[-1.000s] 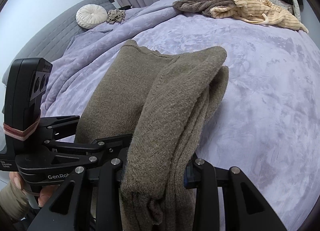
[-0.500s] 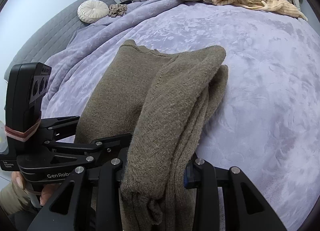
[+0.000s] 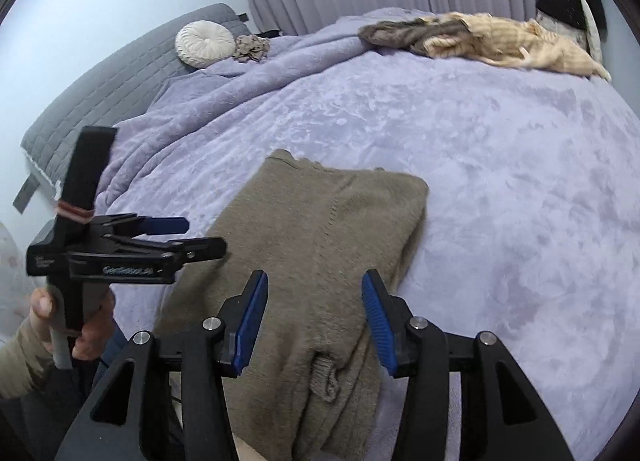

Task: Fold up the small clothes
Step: 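Lower the fold onto the sweater and open both grippers, then withdraw both grippers from the folded sweater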

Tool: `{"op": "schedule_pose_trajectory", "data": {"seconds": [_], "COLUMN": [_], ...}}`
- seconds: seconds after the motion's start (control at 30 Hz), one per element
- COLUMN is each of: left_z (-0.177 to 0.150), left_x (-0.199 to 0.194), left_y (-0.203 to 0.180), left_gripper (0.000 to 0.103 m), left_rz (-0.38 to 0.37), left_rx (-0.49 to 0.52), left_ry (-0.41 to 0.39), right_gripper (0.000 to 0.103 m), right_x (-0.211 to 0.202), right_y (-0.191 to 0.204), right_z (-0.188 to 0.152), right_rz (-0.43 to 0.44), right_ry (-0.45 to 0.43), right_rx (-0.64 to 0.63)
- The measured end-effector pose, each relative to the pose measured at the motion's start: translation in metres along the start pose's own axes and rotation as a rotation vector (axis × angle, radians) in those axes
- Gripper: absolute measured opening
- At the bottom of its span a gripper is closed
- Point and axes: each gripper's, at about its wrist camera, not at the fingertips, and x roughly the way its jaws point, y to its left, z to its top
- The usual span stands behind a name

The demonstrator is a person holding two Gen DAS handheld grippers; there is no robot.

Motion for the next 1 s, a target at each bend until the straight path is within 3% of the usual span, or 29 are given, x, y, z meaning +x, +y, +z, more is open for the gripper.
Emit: {"op": "schedule_pose_trajectory", "data": {"seconds": [0.13, 0.23, 0.33, 0.43, 0.57, 0.8, 0.93, 1.0], "left_z": [0.009, 0.007, 0.008, 0.014, 0.021, 0.027, 0.027, 0.026], "left_x": [0.022, 0.030, 0.034, 0.034, 0.039, 0.052, 0.053, 0.047], "left_y": [0.002, 0.001, -0.002, -0.007, -0.011, -0.010, -0.008, -0.007], "left_gripper": [0.084, 0.084, 0.084, 0.084, 0.084, 0.084, 0.085, 0.085], "left_rz": [0.075, 0.069, 0.081, 0.090, 0.091, 0.081, 0.073, 0.072], "left_rx": [0.010, 0.020, 0.031, 0.043, 0.049, 0.036, 0.026, 0.013], "left_ry": [0.035, 0.044, 0.054, 0.056, 0.067, 0.096, 0.106, 0.102], "right_gripper": [0.054, 0.053, 0.053, 0.054, 0.064, 0.064, 0.064, 0.065], "right_x": [0.023, 0.050, 0.058, 0.047, 0.049, 0.116, 0.117, 0.098], "right_y": [0.011, -0.001, -0.014, -0.013, -0.011, -0.040, -0.036, -0.026], "right_z": [0.001, -0.008, -0.012, 0.000, 0.031, 0.051, 0.050, 0.050], "right_rz": [0.075, 0.032, 0.045, 0.074, 0.045, 0.024, 0.000, 0.002], "right_ry": [0.052, 0.113, 0.136, 0.126, 0.102, 0.251, 0.258, 0.231], "right_rx": [-0.054, -0.053, -0.020, -0.028, -0.088, -0.064, -0.097, -0.098]}}
